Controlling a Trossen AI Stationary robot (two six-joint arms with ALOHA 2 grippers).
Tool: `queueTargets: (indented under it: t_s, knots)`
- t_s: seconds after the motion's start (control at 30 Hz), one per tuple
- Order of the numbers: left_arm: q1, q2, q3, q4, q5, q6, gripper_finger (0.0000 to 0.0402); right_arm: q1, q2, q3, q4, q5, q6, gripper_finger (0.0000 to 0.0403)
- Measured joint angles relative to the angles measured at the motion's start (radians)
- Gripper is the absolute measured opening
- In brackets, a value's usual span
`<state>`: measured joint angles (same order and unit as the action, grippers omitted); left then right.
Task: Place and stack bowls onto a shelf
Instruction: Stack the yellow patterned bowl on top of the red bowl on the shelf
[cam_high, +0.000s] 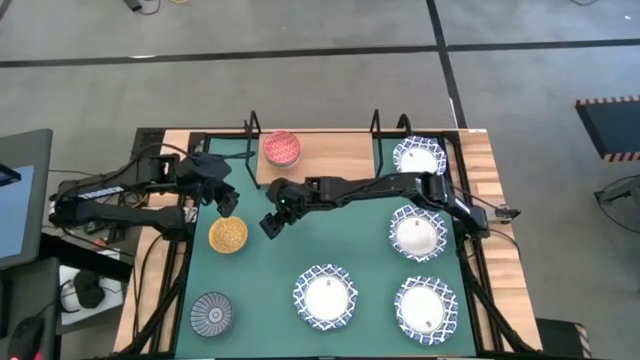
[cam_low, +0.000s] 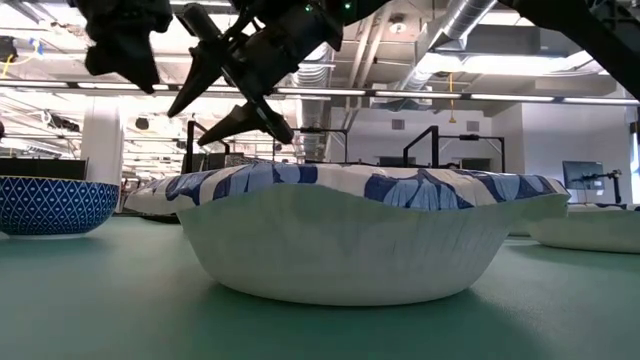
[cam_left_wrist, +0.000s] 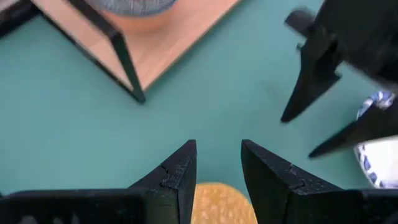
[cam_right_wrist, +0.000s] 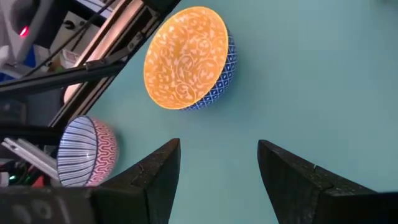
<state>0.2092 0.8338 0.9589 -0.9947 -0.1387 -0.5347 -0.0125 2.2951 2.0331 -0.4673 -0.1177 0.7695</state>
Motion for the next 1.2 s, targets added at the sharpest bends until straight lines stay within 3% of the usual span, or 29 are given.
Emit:
queueTargets:
  t_s: [0.27, 0.43, 0.7, 0.97, 1.2]
  knots:
    - [-0.010, 0.001, 0.000, 0.083, 0.019, -0.065, 0.0109, 0.021, 0.000, 0.000, 0.008, 0.042, 0.025, 0.0240]
    - [-0.093, -0.005, 0.000, 0.047, 0.010, -0.151, 0.0109, 0.040, 0.000, 0.000, 0.015, 0.095, 0.038, 0.0240]
    - [-0.285, -0.005, 0.000, 0.035, -0.140, -0.238, 0.0109, 0.057, 0.015, 0.000, 0.029, 0.182, 0.104, 0.0240]
    - [-0.309, -0.005, 0.000, 0.031, -0.187, -0.201, 0.0109, 0.065, 0.085, -0.002, 0.062, 0.177, 0.226, 0.0240]
    - [-0.345, -0.042, 0.000, -0.185, -0.132, -0.244, 0.0109, 0.056, 0.161, 0.000, 0.202, 0.177, 0.327, 0.0240]
